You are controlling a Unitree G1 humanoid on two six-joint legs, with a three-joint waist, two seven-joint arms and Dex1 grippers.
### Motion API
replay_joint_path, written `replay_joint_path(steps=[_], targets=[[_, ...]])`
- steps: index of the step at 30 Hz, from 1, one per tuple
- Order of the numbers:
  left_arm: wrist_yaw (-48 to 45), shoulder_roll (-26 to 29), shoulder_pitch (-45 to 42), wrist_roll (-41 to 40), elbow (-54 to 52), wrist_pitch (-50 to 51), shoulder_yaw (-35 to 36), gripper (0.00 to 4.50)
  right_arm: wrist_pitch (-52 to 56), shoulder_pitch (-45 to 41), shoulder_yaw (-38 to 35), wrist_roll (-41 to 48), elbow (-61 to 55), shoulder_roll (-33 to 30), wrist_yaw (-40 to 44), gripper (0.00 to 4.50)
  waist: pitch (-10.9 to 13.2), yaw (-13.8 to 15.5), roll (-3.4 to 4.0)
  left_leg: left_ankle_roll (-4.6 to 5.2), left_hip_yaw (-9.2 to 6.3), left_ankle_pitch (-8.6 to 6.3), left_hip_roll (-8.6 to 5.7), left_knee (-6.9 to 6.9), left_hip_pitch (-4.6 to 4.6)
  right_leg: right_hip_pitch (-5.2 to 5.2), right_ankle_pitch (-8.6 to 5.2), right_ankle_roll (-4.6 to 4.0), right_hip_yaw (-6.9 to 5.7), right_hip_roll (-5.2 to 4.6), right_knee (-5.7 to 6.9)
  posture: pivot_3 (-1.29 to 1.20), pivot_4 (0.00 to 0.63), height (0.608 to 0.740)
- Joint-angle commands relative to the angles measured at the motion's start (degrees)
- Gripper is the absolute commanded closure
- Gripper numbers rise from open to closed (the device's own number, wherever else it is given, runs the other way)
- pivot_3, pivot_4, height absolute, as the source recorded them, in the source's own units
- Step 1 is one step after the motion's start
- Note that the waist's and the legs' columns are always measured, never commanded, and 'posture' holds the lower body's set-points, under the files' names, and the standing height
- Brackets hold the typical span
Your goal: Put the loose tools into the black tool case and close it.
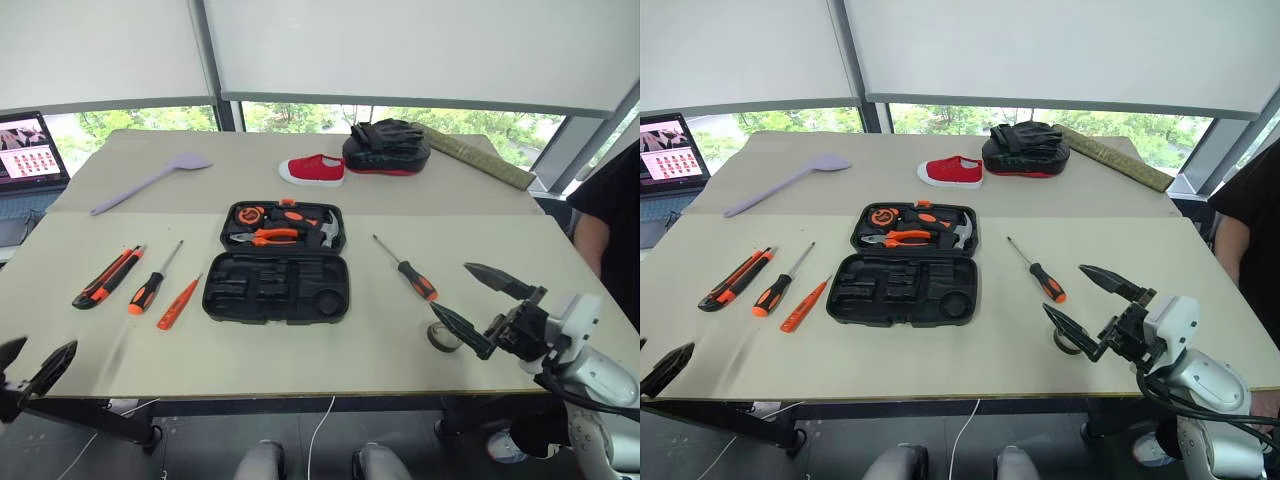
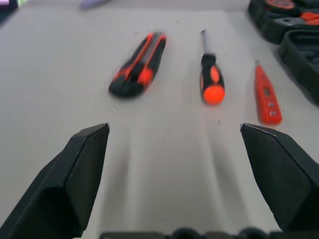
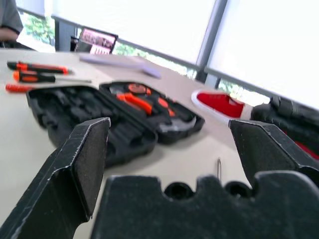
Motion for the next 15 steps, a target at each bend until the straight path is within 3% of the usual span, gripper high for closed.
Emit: replay_joint_path(steps=[1,6,11,15], targets=[[3.04,1.72,-0.51,-2.53,-2.18,6.54,1.87,0.0,1.13,-0.3,1.11,1.52,-3.5,0.07,0.61,0.06,-0.01,0.47,-0.01,-0.02,0.0,-0.01,0.0,0.01,0.0,-0.04,-0.05,-0.08,0.0,0.0,-0.01,0.0,0.15,0.74],[4.07,6.15,-6.54,-1.18,-1.64,9.39,-0.25,0.0,1.81,-1.15,2.42,1.79,-4.36,0.11,0.69,0.06,-0.08,1.05,-0.13,-0.28,0.02,-0.17,0.09,0.17,0.03,-0.14,-0.08,-0.37,-0.15,0.0,0.02,0.0,0.15,0.74],[7.75,12.24,-20.79,-0.39,0.13,18.02,-10.83,0.0,2.52,-2.71,4.07,0.9,-4.28,0.33,0.68,0.06,-0.11,1.18,-0.16,-0.3,0.15,-0.17,0.12,0.17,0.02,-0.12,0.04,-0.35,-0.18,-0.09,0.01,0.0,0.15,0.74],[11.88,12.85,-33.31,6.9,7.47,19.11,-21.96,0.0,2.68,-3.67,5.08,0.31,-3.67,0.75,0.4,0.06,-0.13,0.96,-0.17,-0.26,0.22,-0.13,0.09,0.19,-0.04,0.04,0.16,-0.39,-0.06,0.01,0.03,0.0,0.15,0.74]])
